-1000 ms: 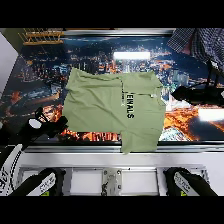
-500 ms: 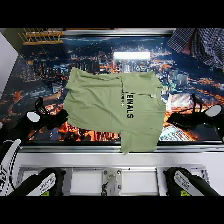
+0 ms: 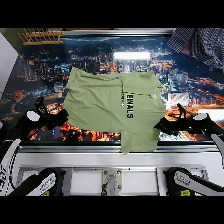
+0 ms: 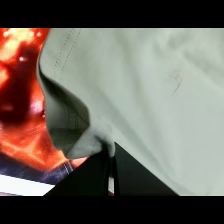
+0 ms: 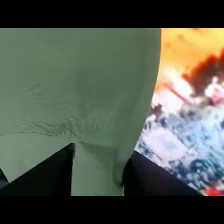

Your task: Fold the clothes and pants, and hang the long-sleeved shirts on hangers.

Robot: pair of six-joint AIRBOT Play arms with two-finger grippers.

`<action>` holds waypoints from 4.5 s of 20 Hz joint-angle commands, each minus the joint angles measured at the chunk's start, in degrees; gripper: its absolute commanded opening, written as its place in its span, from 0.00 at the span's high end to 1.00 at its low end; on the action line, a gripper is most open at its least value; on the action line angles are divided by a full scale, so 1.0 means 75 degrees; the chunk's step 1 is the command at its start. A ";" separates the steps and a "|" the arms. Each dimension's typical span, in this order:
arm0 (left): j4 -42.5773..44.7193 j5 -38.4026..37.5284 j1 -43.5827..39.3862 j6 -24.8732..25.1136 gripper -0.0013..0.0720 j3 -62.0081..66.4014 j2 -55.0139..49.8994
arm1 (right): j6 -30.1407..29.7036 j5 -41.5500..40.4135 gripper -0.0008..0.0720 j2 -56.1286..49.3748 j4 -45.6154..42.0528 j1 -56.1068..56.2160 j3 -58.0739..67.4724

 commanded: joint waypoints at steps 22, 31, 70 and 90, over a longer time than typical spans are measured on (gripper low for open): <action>0.0012 0.0574 0.0662 0.0271 0.97 0.6359 0.5776 | 0.0498 -0.0729 0.97 0.5651 -0.1183 0.0367 0.7667; 0.0006 -0.2127 0.0629 0.0274 0.97 0.6356 0.2221 | 0.1376 0.2646 0.97 0.2821 -0.1306 0.0408 0.7621; 0.1434 -0.1821 0.0364 0.0356 0.33 0.3544 -0.1396 | 0.1626 0.0595 0.40 -0.0003 -0.3966 0.0912 0.4473; 0.0090 -0.0702 0.0997 -0.1052 0.33 -0.1769 0.1230 | 0.1626 0.0825 0.40 0.1979 -0.3561 0.0606 0.3963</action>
